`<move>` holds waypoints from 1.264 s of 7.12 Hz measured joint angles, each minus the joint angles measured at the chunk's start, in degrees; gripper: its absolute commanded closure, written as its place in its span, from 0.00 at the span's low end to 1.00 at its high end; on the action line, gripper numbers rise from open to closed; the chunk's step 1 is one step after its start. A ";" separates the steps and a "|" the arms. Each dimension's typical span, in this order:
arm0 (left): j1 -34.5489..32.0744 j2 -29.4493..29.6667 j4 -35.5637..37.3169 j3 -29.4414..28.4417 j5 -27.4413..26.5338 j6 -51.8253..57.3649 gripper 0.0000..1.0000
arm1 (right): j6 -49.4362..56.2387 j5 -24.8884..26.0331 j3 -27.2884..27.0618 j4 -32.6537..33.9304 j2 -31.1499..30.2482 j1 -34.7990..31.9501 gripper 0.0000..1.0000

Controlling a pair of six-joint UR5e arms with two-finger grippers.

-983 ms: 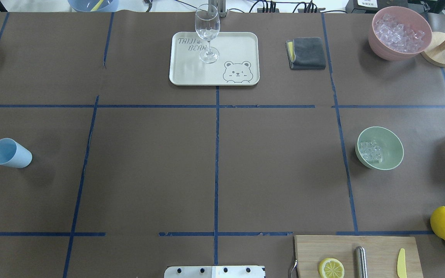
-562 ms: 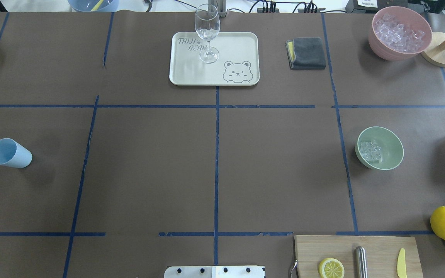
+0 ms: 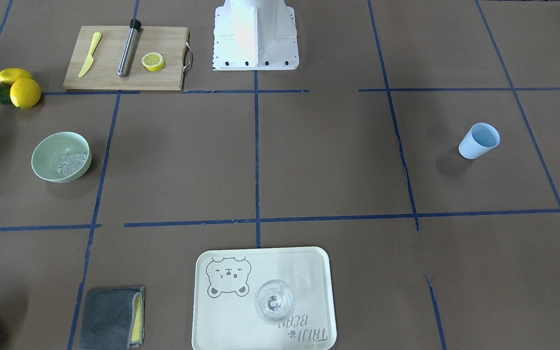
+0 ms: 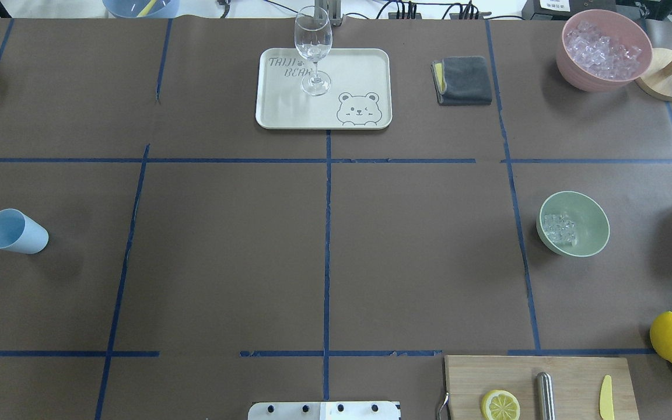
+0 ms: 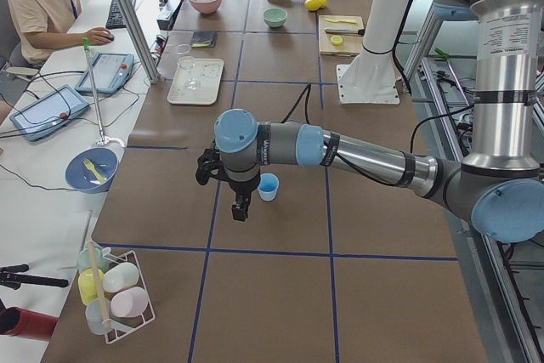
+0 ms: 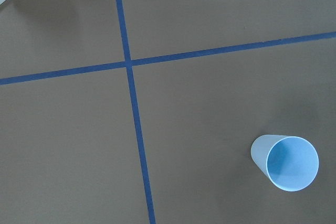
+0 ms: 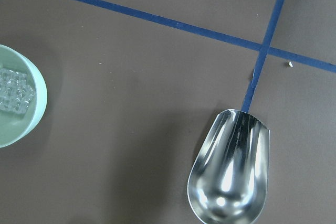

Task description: Pour ice into bowl

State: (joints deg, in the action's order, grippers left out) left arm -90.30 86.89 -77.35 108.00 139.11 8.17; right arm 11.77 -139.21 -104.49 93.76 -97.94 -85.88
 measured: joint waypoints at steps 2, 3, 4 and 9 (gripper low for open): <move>0.11 0.23 -0.34 0.08 -0.04 0.00 0.00 | 0.01 0.28 -1.55 -0.08 -0.28 0.07 0.00; 0.19 0.54 -0.95 -0.11 -0.06 0.00 0.00 | -0.26 1.80 -1.79 -0.08 -0.36 0.09 0.00; 0.18 0.76 -1.64 -0.22 -0.07 0.00 0.00 | -0.42 4.19 -1.84 -0.07 -0.39 0.09 0.00; 0.09 -0.09 -2.39 -4.10 -0.76 0.00 0.00 | -0.62 8.75 -1.89 -0.05 -0.10 0.12 0.00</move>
State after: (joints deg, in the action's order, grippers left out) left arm -90.20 86.80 -79.74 103.89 138.35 8.17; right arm 11.15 -130.46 -106.38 93.71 -98.04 -85.75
